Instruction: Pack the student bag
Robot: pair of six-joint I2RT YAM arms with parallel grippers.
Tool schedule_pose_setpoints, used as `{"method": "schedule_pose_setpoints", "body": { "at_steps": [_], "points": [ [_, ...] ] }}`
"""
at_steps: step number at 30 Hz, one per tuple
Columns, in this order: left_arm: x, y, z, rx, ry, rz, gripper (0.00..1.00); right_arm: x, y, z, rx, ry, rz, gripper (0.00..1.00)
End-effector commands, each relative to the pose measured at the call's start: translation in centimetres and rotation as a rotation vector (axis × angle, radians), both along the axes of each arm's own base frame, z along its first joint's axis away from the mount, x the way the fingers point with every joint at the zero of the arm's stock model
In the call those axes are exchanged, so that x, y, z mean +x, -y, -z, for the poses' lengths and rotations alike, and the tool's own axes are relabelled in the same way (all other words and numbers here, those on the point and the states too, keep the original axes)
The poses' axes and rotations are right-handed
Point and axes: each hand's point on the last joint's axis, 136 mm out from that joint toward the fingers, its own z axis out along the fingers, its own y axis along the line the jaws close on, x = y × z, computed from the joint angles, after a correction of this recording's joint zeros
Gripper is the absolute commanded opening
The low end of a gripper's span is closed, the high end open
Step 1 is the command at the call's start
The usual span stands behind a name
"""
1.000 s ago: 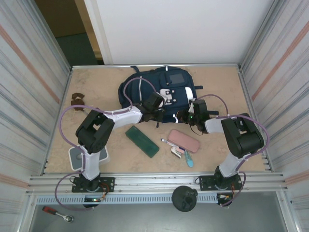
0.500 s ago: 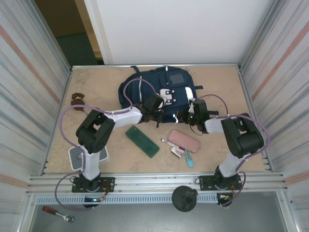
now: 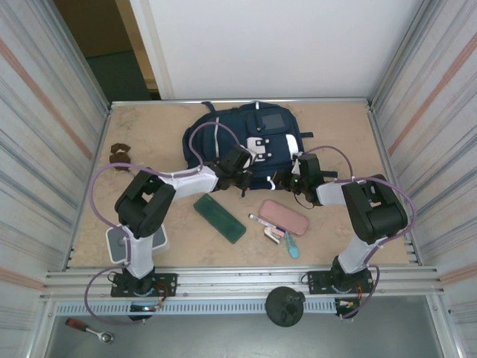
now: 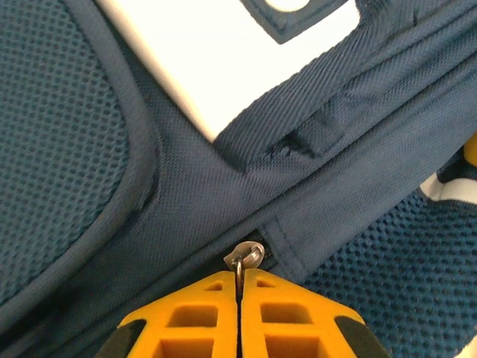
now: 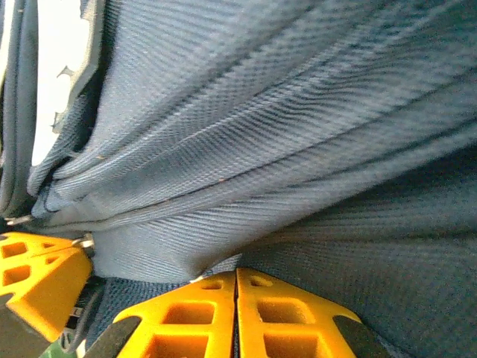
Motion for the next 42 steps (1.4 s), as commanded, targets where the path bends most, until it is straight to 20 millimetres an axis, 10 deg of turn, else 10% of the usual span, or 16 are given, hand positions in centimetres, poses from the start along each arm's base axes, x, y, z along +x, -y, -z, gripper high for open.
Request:
{"method": "schedule_pose_setpoints", "body": {
  "at_steps": [1, 11, 17, 29, 36, 42],
  "points": [
    [0.6, -3.2, -1.7, 0.080, 0.052, -0.038, 0.00, -1.7, 4.4, 3.4, -0.162, -0.128, 0.105, 0.08],
    [1.9, -7.6, -2.6, 0.229, 0.129, -0.095, 0.00, -0.5, 7.3, 1.2, -0.313, -0.084, 0.158, 0.08],
    [0.8, -5.7, -4.2, 0.080, 0.101, -0.051, 0.00, -0.1, 5.5, -3.2, -0.256, 0.010, 0.097, 0.15],
    [0.0, -3.0, -5.8, -0.007, 0.109, 0.007, 0.00, -2.9, 0.9, -2.6, -0.072, -0.035, 0.163, 0.64],
    [-0.1, -3.9, -5.8, 0.061, 0.127, 0.011, 0.00, -0.8, 0.1, -1.7, -0.079, -0.041, 0.173, 0.63],
    [0.0, -5.7, -5.5, 0.156, 0.157, -0.007, 0.00, 0.2, 2.1, -0.7, -0.106, -0.048, 0.226, 0.30]
  ]
}}
